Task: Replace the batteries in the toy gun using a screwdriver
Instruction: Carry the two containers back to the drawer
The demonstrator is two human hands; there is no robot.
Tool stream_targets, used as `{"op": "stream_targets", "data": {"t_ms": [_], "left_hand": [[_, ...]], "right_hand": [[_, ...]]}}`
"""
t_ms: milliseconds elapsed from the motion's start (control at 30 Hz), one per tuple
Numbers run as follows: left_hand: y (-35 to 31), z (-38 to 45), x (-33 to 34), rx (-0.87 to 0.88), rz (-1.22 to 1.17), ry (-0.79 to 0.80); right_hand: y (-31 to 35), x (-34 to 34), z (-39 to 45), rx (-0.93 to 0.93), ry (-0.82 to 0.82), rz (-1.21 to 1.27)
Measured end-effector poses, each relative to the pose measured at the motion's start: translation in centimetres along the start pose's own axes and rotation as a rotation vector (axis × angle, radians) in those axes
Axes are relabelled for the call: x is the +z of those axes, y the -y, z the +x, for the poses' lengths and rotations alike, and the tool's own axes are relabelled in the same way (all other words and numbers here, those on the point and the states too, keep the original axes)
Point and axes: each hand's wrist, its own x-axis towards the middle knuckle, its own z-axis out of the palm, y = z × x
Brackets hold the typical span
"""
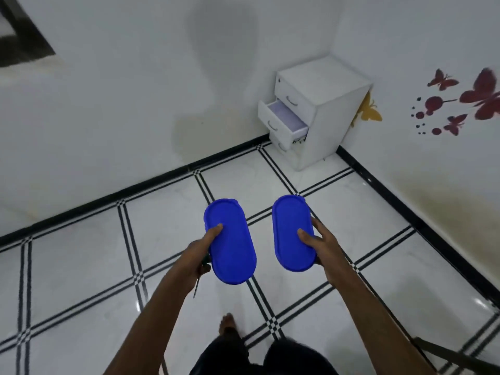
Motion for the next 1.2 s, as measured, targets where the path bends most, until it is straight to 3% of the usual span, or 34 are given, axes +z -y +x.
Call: {"op": "stream_targets", "data": {"t_ms": [400,800,1000,1200], "left_hand": [[-23.5,25.4,1.9,0.008,0.177,0.076],[-44.0,47.0,6.2,-0.057,0.328,0.113],[-51.6,63.1,6.7,-0.12,0.503,0.138],[-56.2,77.9,10.1,-0.154,0.672,0.289]], "right_hand": [[9.9,3.6,27.5,-0.054,-0.159,0.066],[20.3,4.1,54.9,0.125,-0.149,-0.024],[19.8,6.0,68.1,0.226,-0.237,-0.042],[17.0,7.3,80.0,0.341,-0.347,-0.01]]}}
